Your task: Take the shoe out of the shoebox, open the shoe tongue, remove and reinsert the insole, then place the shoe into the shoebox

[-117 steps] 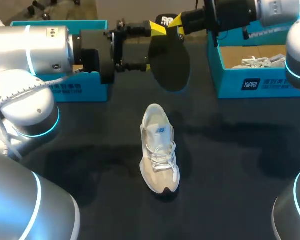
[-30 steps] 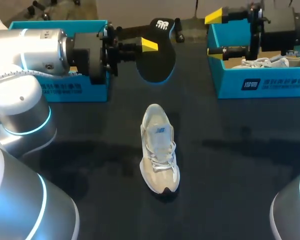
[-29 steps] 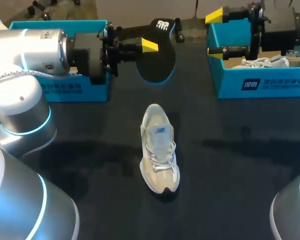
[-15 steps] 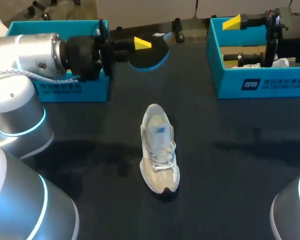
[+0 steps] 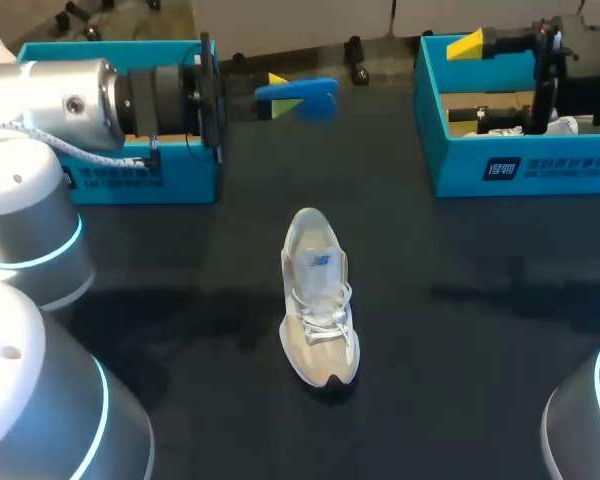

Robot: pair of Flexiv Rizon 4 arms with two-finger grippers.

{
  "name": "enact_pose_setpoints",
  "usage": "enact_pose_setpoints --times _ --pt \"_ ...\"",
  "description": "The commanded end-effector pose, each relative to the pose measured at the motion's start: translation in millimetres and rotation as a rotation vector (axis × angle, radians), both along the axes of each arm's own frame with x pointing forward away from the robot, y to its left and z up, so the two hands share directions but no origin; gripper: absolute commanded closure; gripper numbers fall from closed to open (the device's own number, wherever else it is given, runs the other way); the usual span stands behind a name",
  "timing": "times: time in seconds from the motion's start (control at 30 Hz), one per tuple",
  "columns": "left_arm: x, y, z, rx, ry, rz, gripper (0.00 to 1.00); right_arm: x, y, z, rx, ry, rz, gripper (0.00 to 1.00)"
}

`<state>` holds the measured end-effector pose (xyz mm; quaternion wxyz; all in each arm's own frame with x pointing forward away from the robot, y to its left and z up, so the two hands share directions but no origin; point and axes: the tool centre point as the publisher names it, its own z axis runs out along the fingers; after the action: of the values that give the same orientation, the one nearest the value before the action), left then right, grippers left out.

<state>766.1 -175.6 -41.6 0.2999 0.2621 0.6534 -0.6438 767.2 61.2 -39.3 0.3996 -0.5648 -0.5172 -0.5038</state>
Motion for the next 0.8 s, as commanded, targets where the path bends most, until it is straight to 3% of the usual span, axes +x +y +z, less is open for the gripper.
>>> enact_pose_setpoints --times 0.03,0.27,0.8 --pt "4.5 1.1 2.3 -0.045 0.354 -0.040 1.00 0.8 1.0 -0.3 -0.001 0.000 0.000 0.00" --pt "7.4 1.8 -0.4 -0.175 0.763 -0.109 1.00 0.8 1.0 -0.3 -0.001 0.000 0.000 0.00" --pt "7.4 1.8 -0.4 -0.175 0.763 -0.109 1.00 0.8 1.0 -0.3 -0.001 0.000 0.000 0.00"
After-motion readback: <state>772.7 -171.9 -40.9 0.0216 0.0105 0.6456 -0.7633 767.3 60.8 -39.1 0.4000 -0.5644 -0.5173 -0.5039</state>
